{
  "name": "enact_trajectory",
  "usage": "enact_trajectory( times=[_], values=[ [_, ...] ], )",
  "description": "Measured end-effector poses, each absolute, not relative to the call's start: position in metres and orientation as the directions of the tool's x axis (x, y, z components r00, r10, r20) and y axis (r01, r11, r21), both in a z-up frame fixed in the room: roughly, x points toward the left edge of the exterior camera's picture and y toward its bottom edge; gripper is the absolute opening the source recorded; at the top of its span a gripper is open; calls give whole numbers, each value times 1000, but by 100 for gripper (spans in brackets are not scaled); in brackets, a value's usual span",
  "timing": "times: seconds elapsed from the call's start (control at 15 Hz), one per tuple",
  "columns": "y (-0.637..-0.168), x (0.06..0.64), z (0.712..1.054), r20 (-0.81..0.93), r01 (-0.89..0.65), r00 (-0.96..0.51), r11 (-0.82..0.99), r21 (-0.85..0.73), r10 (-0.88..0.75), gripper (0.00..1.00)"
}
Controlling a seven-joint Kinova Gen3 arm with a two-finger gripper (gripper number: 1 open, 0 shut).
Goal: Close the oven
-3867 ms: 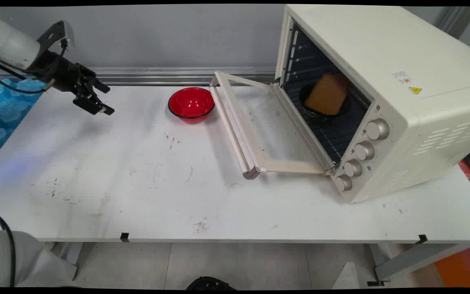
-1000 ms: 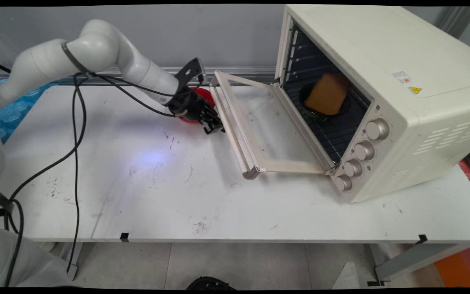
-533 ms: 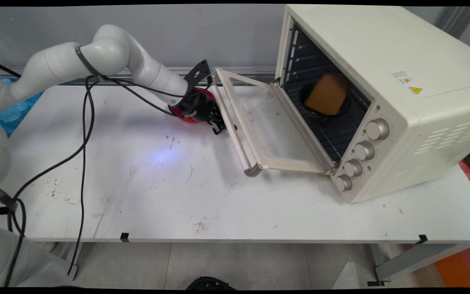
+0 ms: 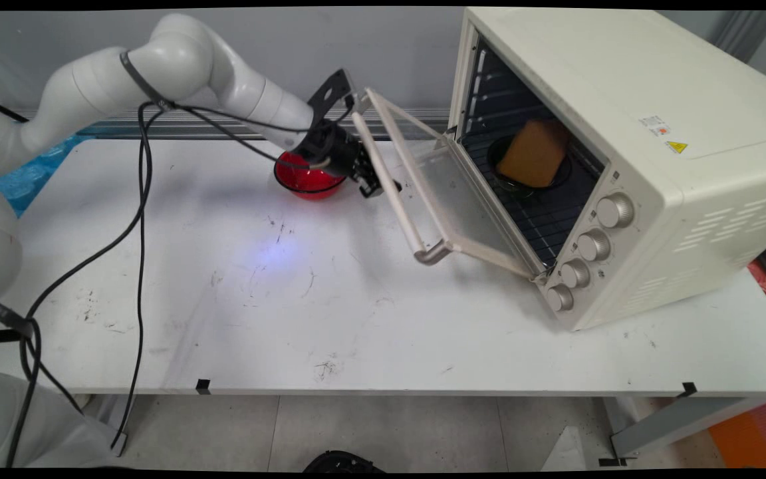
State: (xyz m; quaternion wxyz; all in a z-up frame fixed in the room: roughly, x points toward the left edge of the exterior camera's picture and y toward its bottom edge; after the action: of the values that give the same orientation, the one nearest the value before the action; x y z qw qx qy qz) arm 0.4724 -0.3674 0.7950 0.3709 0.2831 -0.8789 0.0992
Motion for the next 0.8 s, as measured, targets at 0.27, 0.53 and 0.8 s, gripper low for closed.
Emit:
enact_trajectory(
  times=[0.27,0.53,0.8],
  values=[
    [-375,467,823,736,-572,-542,820,30,-406,0],
    [-384,461,852,763,-573,-519,819,23,-384,0],
    [-390,459,878,784,-570,-505,821,11,-361,0]
  ],
)
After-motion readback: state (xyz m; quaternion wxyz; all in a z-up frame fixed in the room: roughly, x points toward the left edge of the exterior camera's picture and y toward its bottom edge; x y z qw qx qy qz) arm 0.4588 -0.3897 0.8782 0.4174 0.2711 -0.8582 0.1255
